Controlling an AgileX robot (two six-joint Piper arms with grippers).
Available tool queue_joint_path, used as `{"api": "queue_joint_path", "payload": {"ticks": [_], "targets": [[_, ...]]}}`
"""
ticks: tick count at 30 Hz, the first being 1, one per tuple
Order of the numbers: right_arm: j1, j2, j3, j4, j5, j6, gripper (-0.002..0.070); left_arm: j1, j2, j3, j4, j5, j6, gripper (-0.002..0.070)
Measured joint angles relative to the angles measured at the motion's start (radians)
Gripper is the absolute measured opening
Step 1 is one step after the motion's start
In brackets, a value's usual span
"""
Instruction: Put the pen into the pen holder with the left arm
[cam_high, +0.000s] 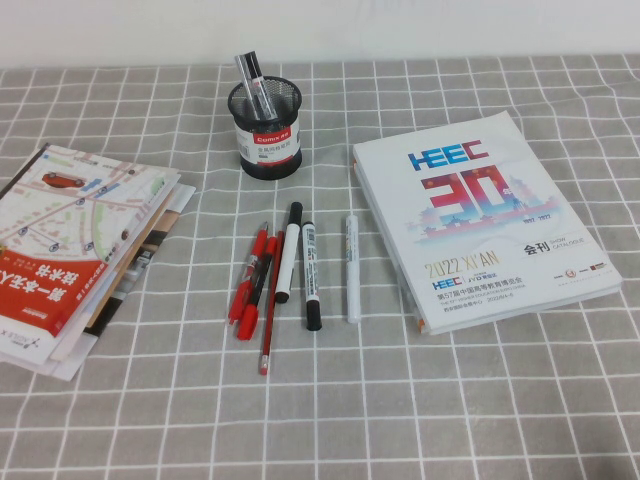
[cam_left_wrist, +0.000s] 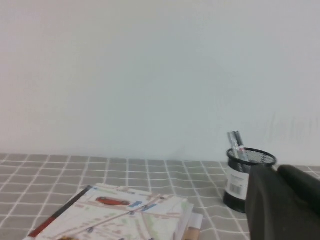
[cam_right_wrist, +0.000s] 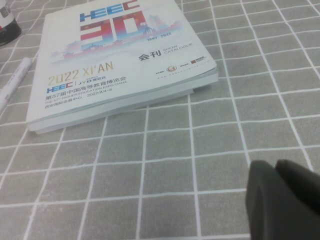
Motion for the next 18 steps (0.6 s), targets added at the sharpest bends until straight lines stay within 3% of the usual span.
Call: {"api": "queue_joint_path", "payload": {"ticks": [10,18], "targets": [[0.0,0.0,0.0,0.0,0.0,0.0,-0.0015,0.023,-0.082,0.032,-0.024,0.191,0.0,-0.0003],[0.0,0.0,0.0,0.0,0.0,0.0,-0.0015,0.023,-0.085,0.032,0.035,0.478,0.0,-0.0003]]}}
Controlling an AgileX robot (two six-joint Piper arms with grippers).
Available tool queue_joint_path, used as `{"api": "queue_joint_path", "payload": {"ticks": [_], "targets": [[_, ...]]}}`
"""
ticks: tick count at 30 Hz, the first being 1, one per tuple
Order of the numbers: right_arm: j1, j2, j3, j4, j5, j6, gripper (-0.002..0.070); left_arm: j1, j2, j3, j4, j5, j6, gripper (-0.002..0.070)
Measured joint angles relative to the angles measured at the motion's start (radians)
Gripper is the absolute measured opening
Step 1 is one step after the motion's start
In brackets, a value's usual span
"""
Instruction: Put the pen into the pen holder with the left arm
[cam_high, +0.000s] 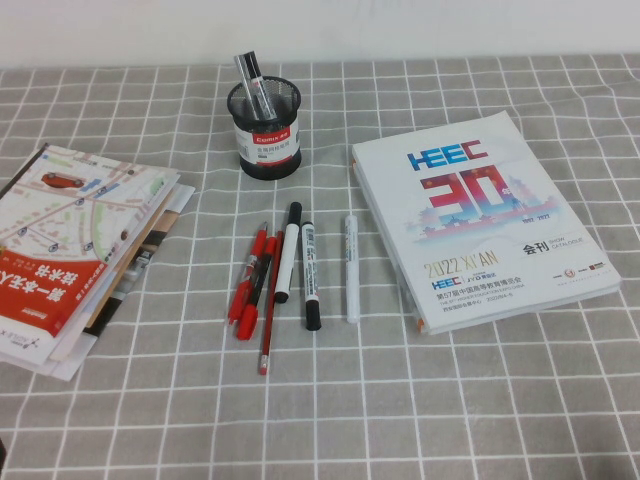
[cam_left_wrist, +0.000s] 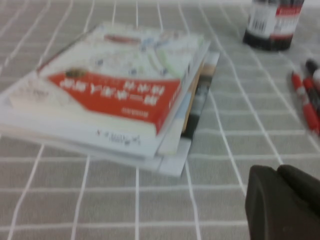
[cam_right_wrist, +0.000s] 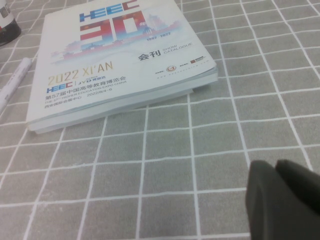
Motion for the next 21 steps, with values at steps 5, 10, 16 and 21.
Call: {"api": "queue_joint_path", "payload": {"ticks": [5,10,16,21], "targets": [[0.0,0.0,0.0,0.0,0.0,0.0,-0.0015,0.0,0.0,0.002,0.006,0.03,0.0,-0.0003],[0.0,0.0,0.0,0.002,0.0,0.0,-0.0015,0.0,0.0,0.002,0.008,0.03,0.0,-0.0003],[0.0,0.0,0.0,0.003,0.0,0.0,-0.0015,0.0,0.0,0.002,0.01,0.031,0.0,-0.0003],[0.0,0.0,0.0,0.003,0.0,0.0,-0.0015,0.0,0.0,0.002,0.01,0.031,0.0,-0.0003]]}}
